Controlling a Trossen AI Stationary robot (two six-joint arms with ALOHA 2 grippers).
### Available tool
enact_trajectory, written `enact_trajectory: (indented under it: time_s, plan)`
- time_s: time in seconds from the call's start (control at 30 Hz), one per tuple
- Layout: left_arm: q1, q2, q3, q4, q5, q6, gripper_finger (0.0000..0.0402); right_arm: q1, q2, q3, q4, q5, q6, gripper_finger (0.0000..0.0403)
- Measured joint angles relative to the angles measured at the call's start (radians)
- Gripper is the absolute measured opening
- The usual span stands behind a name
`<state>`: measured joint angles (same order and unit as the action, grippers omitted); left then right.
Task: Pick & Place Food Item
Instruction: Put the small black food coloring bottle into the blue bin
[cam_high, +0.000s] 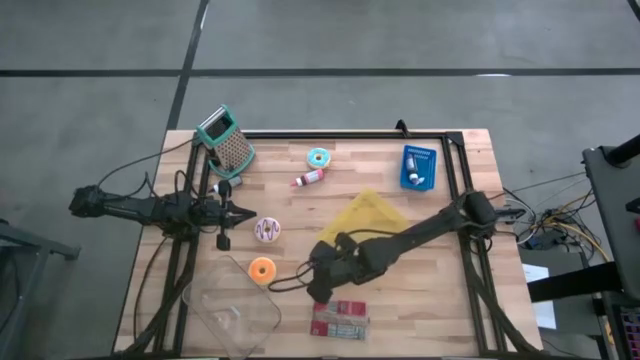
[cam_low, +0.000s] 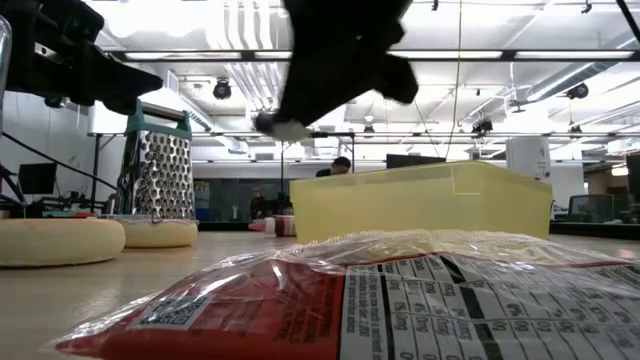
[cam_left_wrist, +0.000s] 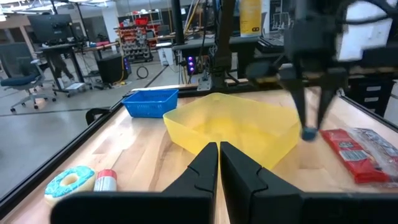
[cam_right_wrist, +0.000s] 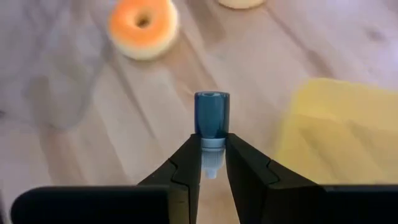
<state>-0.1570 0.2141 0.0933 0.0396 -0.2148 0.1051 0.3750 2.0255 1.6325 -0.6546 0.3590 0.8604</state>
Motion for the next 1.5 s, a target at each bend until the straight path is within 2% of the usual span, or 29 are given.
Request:
enact_trajectory:
  time_s: [0.13, 0.5, 0.7, 0.87, 0.97, 1.27, 1.5]
  plan:
    - [0.0, 0.005, 0.0, -0.005, 0.002, 0.0, 0.0023, -0.031, -0.08, -0.003, -0.149, 0.015, 0.035, 0.0063]
    - [0.0, 0.009, 0.0, -0.012, 0.007, 0.0, 0.0023, -0.138, -0.323, -0.044, -0.457, 0.165, 0.191, 0.0063]
    - [0.0, 0.015, 0.0, -0.015, 0.008, 0.0, 0.0023, -0.185, -0.412, -0.116, -0.618, 0.243, 0.389, 0.0063]
    - [0.0, 0.015, 0.0, -0.019, 0.008, 0.0, 0.0023, -0.247, -0.481, -0.243, -0.727, 0.247, 0.624, 0.0063]
    - [0.0, 0.015, 0.0, -0.019, 0.008, 0.0, 0.0023, -0.291, -0.532, -0.338, -0.734, 0.246, 0.674, 0.0063]
    - [0.0, 0.015, 0.0, -0.019, 0.008, 0.0, 0.0023, -0.445, -0.668, -0.622, -0.652, 0.244, 0.67, 0.0063]
    - [0.0, 0.015, 0.0, -0.019, 0.008, 0.0, 0.0023, -0.589, -0.79, -0.75, -0.481, 0.258, 0.497, 0.0063]
